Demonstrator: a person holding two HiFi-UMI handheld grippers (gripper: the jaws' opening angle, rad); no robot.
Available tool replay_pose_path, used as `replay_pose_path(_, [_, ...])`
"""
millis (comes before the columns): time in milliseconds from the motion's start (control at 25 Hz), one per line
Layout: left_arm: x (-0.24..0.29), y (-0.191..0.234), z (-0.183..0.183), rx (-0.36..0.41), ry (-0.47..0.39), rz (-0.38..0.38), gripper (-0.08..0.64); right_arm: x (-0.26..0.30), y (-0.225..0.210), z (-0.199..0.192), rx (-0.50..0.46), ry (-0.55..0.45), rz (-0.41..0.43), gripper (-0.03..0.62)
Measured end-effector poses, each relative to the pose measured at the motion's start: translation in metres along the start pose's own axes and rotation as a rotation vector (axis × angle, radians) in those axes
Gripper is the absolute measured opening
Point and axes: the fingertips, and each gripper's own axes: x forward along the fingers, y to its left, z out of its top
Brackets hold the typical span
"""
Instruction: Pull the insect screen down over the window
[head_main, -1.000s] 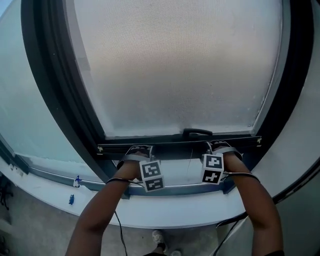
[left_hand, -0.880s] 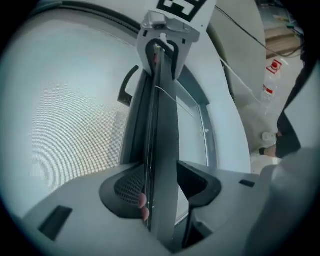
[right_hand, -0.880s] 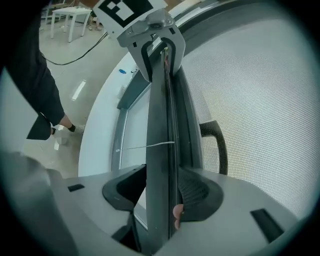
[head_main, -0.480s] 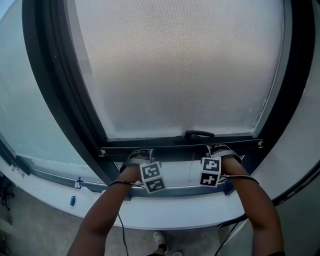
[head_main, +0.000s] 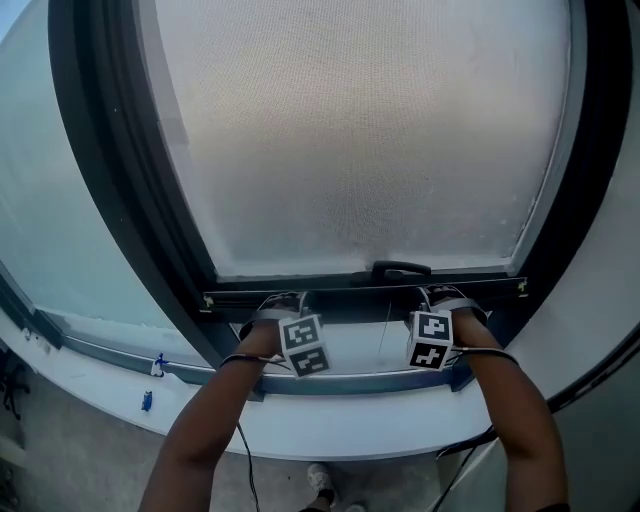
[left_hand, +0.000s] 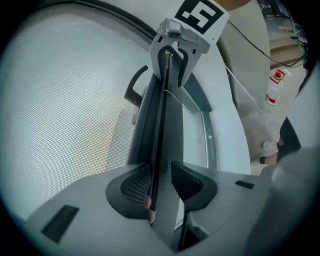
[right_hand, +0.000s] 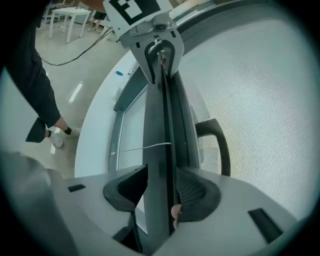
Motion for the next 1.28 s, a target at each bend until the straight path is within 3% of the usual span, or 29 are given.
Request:
replay_pose_path(280, [-0.001,0.002,0.002,-0.016,-0.01,0.008,0.123,-0.002,-0.004,0.0,0.025,-0.015,-0.005,0.155])
replay_pose_path(400, [-0.004,0.004,0.002,-0.088,-0.036,0.037,0.121,-0.003,-0.005,-0.002,0.056,-0.038,-0.048,0.155])
replay_pose_path(480, [-0.012,0.008,0.004,-0.165,-0.079,0.062,0.104,-0.007,-0.006,0.0,0.138,-0.097,-0.075,0.155])
replay_pose_path(560, [-0.03,0.022,0.011,-0.239,-0.151,0.096,0.008,-0.019,-0.015,0.005,0.272,-0.189,-0.099,0.135])
replay_pose_path(680, [-0.065,0.044,0.028,-0.362,-0.285,0.133,0.003,-0.05,-0.035,0.012,0.436,-0.322,-0.167,0.097])
replay_pose_path(840, [-0.108,0.055,0.044,-0.472,-0.414,0.192,0.002,-0.094,-0.052,0.021,0.571,-0.463,-0.284,0.014])
replay_pose_path(960, [-0.128,0.052,0.052,-0.57,-0.483,0.209,0.002,-0.121,-0.05,0.026,0.643,-0.541,-0.316,0.005])
replay_pose_path(1120, [-0.163,0.044,0.058,-0.78,-0.614,0.207,0.002,-0.157,-0.04,0.028,0.791,-0.626,-0.353,0.004])
replay_pose_path(1280, [-0.201,0.033,0.042,-1.141,-0.781,0.252,0.002,-0.198,-0.029,0.024,0.951,-0.694,-0.446,0.003])
